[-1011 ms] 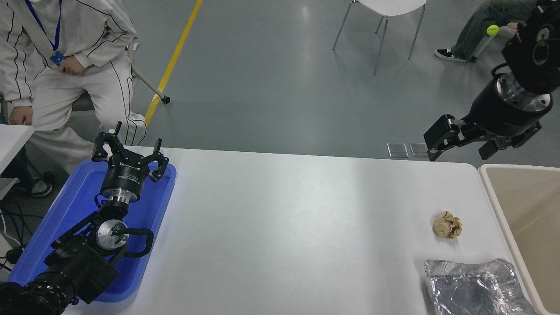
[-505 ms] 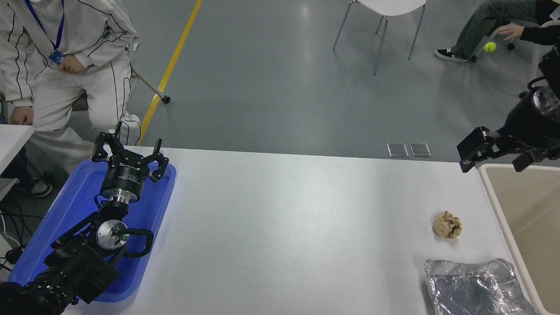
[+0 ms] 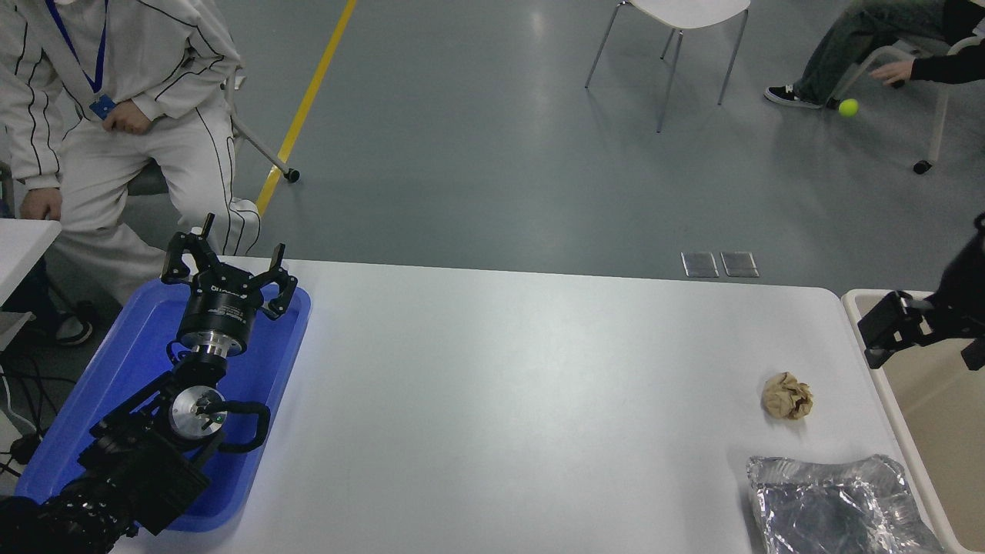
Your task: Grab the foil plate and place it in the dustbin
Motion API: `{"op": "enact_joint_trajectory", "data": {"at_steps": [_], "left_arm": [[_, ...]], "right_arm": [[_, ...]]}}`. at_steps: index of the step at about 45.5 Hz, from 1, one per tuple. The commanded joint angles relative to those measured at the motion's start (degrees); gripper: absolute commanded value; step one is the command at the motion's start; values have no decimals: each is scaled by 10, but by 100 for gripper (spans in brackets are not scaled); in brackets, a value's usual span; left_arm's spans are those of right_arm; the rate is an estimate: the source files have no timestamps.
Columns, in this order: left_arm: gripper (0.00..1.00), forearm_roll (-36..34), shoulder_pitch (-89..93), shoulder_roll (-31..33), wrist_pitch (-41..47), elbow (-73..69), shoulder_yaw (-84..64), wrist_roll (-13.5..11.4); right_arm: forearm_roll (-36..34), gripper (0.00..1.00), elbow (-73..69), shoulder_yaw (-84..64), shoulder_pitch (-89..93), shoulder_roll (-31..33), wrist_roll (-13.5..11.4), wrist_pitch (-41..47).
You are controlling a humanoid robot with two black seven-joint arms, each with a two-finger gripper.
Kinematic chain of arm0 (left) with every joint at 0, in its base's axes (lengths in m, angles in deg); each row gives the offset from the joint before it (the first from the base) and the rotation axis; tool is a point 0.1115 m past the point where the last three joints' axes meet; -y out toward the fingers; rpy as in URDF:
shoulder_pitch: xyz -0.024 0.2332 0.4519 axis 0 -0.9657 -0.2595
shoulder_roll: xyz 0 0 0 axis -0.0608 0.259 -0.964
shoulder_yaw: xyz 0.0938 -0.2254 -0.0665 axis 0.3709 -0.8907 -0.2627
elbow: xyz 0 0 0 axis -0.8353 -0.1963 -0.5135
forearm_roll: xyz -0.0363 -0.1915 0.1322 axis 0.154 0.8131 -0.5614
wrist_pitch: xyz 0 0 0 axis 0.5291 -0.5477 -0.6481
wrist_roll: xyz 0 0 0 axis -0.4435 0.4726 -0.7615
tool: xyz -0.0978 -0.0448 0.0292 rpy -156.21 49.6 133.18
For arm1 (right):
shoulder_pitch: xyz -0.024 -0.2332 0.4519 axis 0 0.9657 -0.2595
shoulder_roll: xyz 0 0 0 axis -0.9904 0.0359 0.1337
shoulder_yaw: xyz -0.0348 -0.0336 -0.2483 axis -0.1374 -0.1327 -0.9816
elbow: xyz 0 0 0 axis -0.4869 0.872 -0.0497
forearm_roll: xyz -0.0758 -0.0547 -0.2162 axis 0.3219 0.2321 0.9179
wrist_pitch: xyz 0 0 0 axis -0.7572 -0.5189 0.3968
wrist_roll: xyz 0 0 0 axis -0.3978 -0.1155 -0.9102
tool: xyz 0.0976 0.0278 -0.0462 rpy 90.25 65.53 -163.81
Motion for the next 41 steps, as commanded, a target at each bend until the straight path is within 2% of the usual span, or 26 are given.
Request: {"op": "enact_joint_trajectory", "data": {"at_steps": [1,9,18,30,41], "left_arm": [[100,0,0,0,1,0,-1,0],[100,0,0,0,1,0,-1,0],[100,0,1,1,0,0,0,0],[100,0,1,0,0,0,-1,0],[100,0,1,0,0,0,0,0]], "right_arm": [[52,100,1,4,78,63,2,-121],[82,98,1,43,184,84,2,-247],[131,92,16,74,283,83,2,-318],[168,90,73,116,355,82,2,-328],[169,90,133,165,428,80,2,-329]]}}
